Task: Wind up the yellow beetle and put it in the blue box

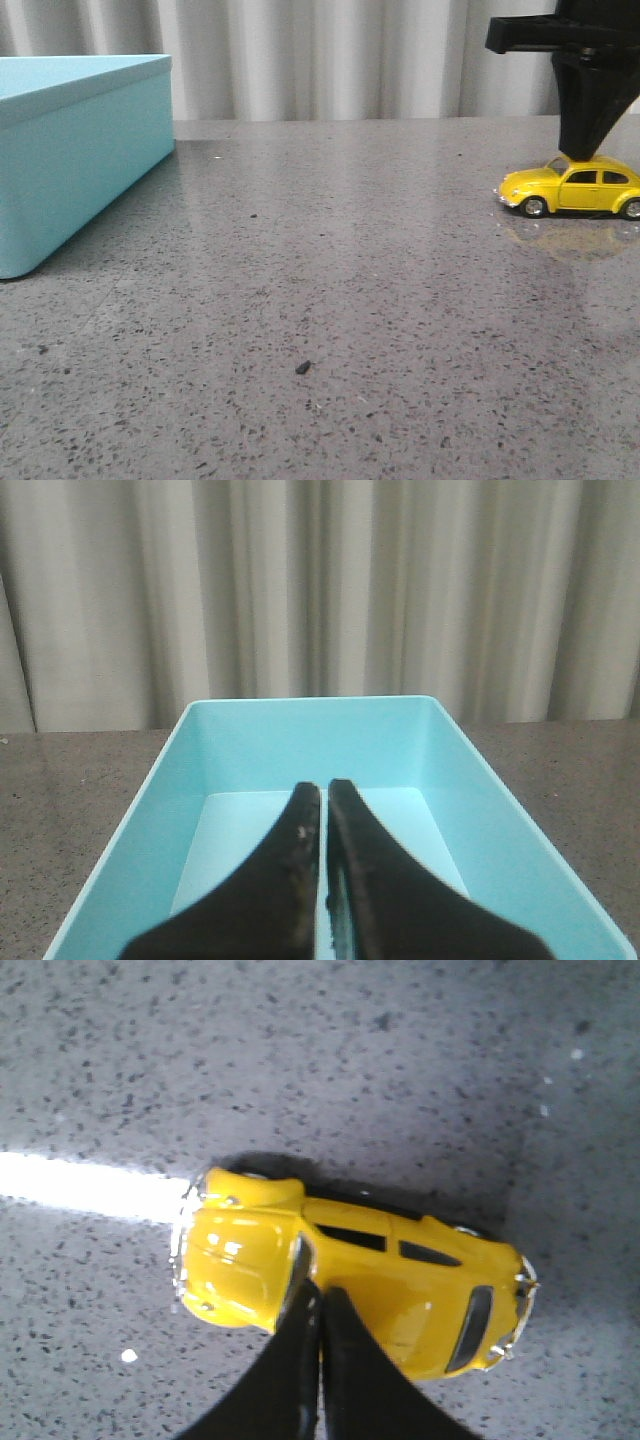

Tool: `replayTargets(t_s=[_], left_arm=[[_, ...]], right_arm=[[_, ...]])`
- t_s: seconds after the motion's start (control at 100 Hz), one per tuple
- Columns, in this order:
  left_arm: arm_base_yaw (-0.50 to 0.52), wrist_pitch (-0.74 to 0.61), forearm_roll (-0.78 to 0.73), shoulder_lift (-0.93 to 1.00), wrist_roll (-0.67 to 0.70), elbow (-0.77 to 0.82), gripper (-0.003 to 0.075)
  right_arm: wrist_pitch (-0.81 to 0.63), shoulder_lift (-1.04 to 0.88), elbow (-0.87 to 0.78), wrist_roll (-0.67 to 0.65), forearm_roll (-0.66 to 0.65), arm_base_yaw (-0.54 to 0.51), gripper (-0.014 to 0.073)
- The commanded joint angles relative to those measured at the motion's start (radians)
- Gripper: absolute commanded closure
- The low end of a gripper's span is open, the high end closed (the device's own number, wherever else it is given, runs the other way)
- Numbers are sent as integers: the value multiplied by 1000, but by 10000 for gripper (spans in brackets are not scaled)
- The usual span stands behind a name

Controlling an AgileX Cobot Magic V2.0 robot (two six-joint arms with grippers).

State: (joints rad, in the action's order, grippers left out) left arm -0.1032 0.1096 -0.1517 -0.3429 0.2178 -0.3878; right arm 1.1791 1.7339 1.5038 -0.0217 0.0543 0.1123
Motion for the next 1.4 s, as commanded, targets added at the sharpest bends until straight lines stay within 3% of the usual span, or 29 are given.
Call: replayTargets(t_s=[0.0, 0.85, 1.39], left_arm=[[2, -79, 1, -15, 9, -36, 741], [2, -86, 1, -15, 9, -36, 741], [2, -110, 1, -15, 9, -36, 741]], right_arm=[[0, -39, 29, -2, -20, -23, 655], [40, 2, 27, -31, -140, -39, 655], [60, 2, 27, -31, -140, -172, 655]])
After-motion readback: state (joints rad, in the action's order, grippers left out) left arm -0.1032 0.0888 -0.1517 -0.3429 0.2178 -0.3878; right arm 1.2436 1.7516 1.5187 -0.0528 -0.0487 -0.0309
